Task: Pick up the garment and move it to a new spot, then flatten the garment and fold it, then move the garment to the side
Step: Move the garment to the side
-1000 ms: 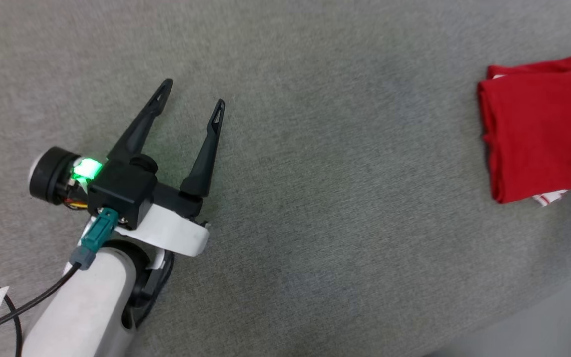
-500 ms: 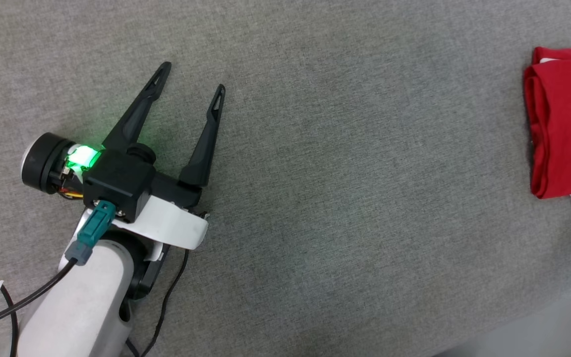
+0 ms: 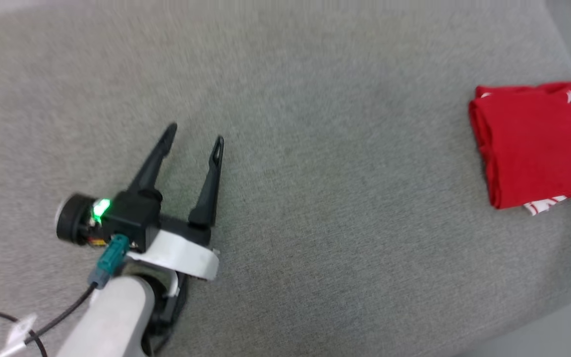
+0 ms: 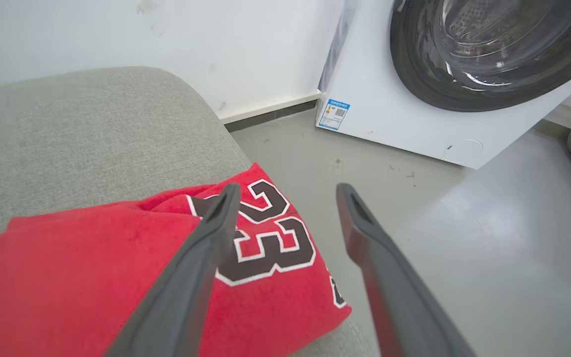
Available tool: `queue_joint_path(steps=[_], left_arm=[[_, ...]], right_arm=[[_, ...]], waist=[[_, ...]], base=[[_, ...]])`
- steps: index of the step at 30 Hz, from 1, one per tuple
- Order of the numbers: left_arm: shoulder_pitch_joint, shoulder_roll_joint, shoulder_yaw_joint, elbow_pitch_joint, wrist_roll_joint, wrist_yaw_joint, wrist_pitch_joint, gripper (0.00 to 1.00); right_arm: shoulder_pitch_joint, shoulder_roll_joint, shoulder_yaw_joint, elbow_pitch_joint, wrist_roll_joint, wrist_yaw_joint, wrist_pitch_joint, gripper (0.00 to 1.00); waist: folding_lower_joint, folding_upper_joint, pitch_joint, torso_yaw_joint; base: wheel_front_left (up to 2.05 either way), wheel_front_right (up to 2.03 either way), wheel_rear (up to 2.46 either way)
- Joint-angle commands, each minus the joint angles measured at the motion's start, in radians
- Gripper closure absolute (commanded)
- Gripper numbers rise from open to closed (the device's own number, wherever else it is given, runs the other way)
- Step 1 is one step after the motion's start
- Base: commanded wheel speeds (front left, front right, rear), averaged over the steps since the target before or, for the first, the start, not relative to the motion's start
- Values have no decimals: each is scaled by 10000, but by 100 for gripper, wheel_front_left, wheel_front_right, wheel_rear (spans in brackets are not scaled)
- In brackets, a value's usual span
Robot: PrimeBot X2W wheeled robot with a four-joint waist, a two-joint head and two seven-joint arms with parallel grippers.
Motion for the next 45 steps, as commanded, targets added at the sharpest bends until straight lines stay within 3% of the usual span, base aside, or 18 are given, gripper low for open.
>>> queue_joint_path(steps=[1,6,12,23,32,45], left_arm=[[272,-92,-3,91,-79,87,-99,0],[979,-370,170,515,-482,363,-417,0],[1735,-569,387,834,-899,598,-669,0],[2415,-839,703,1493,-1223,751,-968,0],[2736,-801,1057,2157,-1171,765,-1074,0],[3448,-627,995,2617,-952,566,-1105,0]], right_arm=[[374,45,78,-277,55,-9,-65,0],[1898,530,296,-1769,36,-7,211,0],[3816,1600,443,-3831,-91,-7,908,0],[5882,3007,1430,-6253,74,-6,952,0],[6693,3368,2461,-7450,-339,-6,228,0],[7987,3449,2967,-8600,-276,-7,444,0]], waist=[[0,0,-1022,168],[0,0,-2098,393],[0,0,-2914,786],[0,0,-3861,2282],[0,0,-4496,3505],[0,0,-5180,3639]], base=[[0,0,0],[0,0,0],[0,0,0],[0,0,0],[0,0,0],[0,0,0]])
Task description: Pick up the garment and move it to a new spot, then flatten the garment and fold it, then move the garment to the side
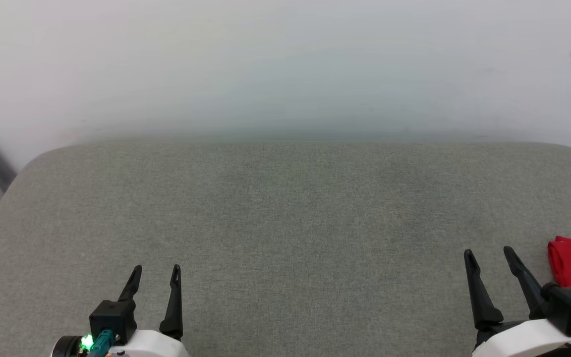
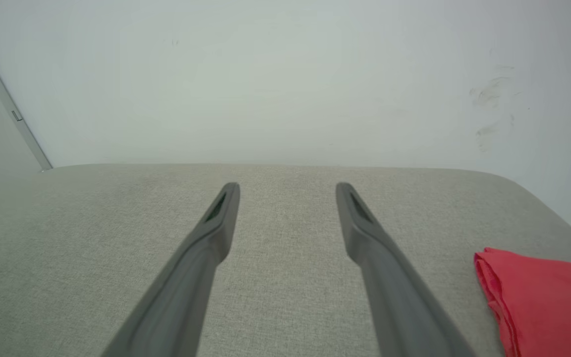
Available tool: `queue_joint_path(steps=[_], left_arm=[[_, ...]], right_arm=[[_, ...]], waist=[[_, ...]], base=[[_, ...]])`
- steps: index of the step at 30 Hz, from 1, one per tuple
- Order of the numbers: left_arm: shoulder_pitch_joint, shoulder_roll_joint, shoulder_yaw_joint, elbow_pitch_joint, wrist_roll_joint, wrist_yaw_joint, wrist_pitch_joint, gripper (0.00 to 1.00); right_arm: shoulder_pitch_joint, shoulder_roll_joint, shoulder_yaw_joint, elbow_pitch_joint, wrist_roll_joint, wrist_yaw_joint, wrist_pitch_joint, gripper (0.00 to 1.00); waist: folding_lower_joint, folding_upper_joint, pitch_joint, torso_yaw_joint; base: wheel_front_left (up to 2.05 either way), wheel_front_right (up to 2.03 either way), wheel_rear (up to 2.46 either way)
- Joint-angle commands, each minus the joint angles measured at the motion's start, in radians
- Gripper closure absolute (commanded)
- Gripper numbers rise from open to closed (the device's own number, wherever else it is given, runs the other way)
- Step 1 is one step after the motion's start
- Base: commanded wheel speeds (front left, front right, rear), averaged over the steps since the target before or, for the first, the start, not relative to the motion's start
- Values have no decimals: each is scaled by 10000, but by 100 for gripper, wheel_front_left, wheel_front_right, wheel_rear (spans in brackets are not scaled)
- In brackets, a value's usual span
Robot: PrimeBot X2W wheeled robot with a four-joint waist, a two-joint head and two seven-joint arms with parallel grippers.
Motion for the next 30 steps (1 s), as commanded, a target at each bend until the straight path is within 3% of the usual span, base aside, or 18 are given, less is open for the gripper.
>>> queue_joint_path(steps=[1,21,22,30], left_arm=[[153,34,-27,43,37,-39,-63,0],[35,-52,-14,289,12,-110,-68,0],[101,-37,-27,289,-6,-121,-2,100],[86,-291,285,435,-969,-362,319,100]], right_arm=[[186,39,19,-72,63,-7,-6,0],[139,41,170,207,84,-6,41,0],[197,2,171,196,65,-2,84,100],[72,-11,153,564,1276,0,156,100]], waist=[[1,0,-87,-16],[1,0,-233,-76],[1,0,-235,-78],[1,0,-198,-89]], base=[[0,0,0],[0,0,0],[0,0,0],[0,0,0]])
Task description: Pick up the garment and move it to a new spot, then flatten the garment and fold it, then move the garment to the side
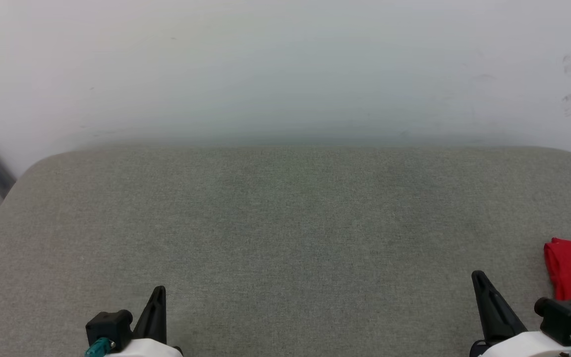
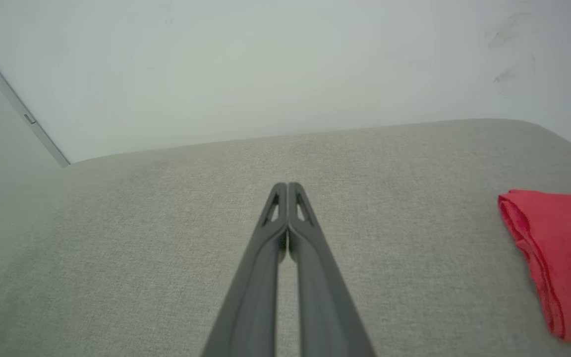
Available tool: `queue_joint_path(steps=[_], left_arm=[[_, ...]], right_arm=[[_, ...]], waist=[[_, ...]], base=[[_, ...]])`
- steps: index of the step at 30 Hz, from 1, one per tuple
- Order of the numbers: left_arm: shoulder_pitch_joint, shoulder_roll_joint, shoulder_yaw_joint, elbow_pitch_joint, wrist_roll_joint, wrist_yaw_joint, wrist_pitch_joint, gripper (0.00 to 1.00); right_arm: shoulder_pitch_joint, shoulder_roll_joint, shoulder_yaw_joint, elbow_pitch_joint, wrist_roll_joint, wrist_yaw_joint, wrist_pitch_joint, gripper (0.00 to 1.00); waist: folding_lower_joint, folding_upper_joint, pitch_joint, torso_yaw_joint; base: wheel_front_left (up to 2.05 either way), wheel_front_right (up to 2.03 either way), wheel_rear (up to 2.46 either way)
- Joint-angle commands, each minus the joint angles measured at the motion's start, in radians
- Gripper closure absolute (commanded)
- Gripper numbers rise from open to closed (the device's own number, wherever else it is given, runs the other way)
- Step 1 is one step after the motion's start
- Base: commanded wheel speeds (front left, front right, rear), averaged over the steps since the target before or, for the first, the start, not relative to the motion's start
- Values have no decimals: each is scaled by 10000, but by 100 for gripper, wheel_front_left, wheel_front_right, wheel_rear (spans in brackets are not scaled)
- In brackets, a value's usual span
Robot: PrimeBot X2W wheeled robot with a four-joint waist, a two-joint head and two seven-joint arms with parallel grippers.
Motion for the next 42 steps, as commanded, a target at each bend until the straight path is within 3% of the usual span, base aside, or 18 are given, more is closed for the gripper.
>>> queue_joint_path(steps=[1,21,42], left_arm=[[-258,6,204,-147,-330,-95,72,100],[-576,-571,1251,-114,-3184,-830,963,100],[-817,-1064,2125,-134,-5573,-1448,1703,100]], right_arm=[[-285,-22,-19,-82,452,0,15,100],[-905,-90,-174,597,4041,-1,269,100],[-1421,-113,-331,1150,7000,-2,509,100]], waist=[[0,0,8,-1],[0,0,144,-27],[0,0,288,-55]], base=[[0,0,0],[0,0,0],[0,0,0]])
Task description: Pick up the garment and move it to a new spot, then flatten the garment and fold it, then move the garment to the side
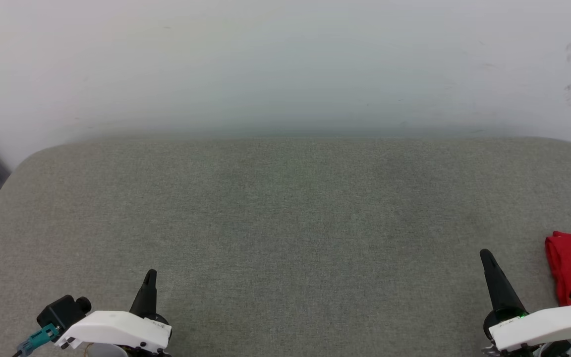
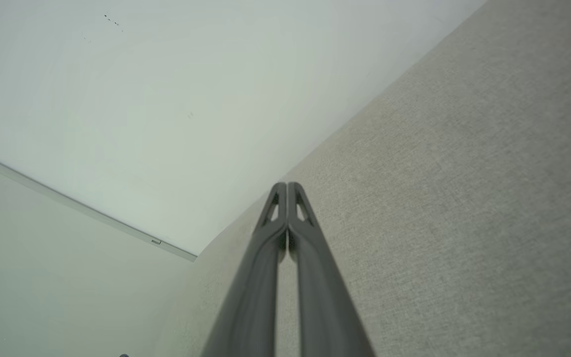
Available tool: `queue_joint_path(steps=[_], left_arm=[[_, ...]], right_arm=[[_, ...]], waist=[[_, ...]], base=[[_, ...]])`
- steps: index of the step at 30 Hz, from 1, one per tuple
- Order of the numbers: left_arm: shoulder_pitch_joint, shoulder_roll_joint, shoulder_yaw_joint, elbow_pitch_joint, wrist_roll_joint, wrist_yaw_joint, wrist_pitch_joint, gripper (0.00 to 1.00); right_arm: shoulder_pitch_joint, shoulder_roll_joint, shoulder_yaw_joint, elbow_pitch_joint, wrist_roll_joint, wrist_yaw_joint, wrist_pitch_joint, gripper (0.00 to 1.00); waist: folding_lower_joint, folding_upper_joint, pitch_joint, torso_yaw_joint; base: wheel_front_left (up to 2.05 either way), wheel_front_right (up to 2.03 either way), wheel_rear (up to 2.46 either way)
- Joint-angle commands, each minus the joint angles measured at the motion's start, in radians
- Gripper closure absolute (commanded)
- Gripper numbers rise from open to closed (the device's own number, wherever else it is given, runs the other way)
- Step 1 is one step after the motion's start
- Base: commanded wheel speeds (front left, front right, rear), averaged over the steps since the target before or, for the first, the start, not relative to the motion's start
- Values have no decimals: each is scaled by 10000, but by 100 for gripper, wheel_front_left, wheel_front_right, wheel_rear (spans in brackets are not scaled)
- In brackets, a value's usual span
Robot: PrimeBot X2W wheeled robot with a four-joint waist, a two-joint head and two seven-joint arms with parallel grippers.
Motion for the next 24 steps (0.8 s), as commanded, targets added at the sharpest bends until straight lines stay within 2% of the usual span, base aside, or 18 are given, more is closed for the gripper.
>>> queue_joint_path(steps=[1,24], left_arm=[[-330,-30,140,-123,-266,-88,70,100],[-513,-437,879,-122,-2267,-606,696,100]], right_arm=[[-349,-65,-24,-39,350,0,41,100],[-745,-62,-188,435,2808,0,272,100]], waist=[[0,0,10,-2],[0,0,160,-31]], base=[[0,0,0],[0,0,0]])
